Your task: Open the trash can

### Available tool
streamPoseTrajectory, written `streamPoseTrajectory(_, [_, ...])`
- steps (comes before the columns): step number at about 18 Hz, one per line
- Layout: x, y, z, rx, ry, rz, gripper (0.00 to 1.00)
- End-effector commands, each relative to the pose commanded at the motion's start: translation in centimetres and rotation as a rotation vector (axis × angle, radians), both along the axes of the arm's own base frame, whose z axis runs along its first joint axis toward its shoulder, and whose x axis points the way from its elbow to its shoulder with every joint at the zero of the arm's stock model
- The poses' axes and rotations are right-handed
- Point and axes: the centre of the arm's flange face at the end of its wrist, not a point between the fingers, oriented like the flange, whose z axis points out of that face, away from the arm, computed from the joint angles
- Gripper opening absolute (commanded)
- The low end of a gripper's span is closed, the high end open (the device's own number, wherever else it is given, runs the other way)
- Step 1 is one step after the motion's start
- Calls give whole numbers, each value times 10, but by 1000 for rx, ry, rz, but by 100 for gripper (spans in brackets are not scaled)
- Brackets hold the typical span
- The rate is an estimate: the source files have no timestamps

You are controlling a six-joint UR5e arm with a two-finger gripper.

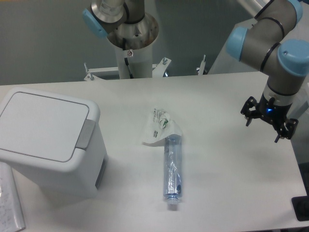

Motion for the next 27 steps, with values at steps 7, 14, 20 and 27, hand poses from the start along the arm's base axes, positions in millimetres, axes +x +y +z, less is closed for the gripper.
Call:
streamPoseTrajectory(7, [6,5,6,6,4,-4,100])
streamPoseTrajectory(14, [25,38,28,45,-10,153,100])
streamPoseTrajectory(20, [44,69,32,149,-78,304,100])
streamPoseTrajectory(27, [62,93,68,278,-141,493,100])
